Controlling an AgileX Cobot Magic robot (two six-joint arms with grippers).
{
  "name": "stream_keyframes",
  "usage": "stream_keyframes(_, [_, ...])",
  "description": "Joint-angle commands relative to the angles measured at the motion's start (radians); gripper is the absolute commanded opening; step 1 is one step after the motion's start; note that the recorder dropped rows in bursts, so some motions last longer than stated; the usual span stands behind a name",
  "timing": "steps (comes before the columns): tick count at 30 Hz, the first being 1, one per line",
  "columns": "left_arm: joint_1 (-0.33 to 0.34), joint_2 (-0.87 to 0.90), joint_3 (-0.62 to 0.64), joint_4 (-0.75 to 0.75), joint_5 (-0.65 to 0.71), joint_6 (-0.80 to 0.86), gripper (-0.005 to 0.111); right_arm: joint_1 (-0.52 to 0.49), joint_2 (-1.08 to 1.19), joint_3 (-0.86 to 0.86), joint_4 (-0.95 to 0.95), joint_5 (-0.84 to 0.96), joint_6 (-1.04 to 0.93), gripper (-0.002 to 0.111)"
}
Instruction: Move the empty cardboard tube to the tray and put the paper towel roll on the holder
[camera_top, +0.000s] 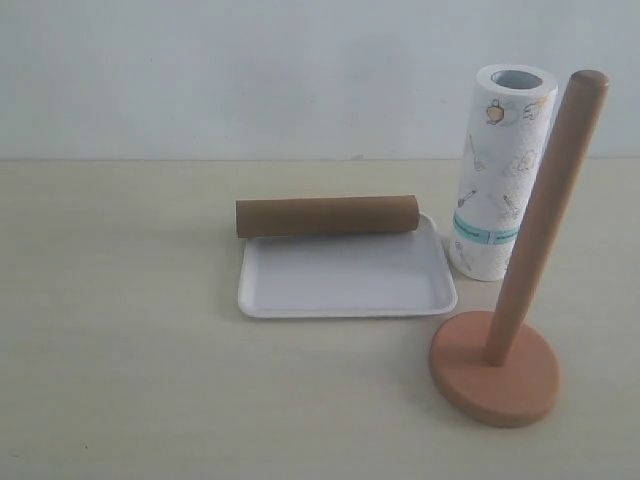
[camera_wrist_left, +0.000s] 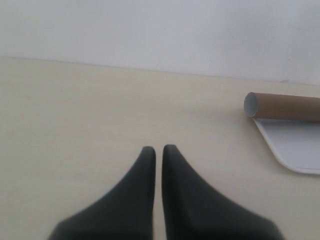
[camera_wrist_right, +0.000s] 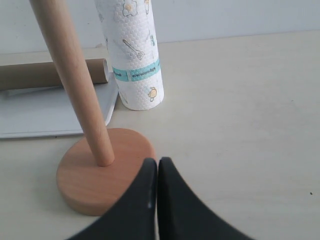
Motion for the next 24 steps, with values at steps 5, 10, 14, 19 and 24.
stream_keyframes(5, [0.001,-0.002,0.004,0.003,-0.003,-0.008,0.004,-0.007,-0.005,-0.001,0.0,-0.005,-0.001,0.0])
stream_keyframes(10, [0.001,-0.002,0.004,0.003,-0.022,-0.008,0.004,-0.007,-0.005,-0.001,0.0,-0.005,-0.001,0.0])
stream_keyframes(14, [0.001,-0.002,-0.124,-0.31,-0.024,-0.008,0.004,-0.007,-0.005,-0.001,0.0,-0.005,-0.001,0.0])
stream_keyframes(19, [0.001,-0.002,-0.192,-0.53,-0.281,-0.008,0.004,-0.007,-0.005,-0.001,0.0,-0.005,-0.001,0.0])
stream_keyframes(24, [0.001,-0.002,-0.199,-0.518,-0.547,-0.01,0.004,-0.007,-0.005,-0.001,0.0,-0.005,-0.001,0.0])
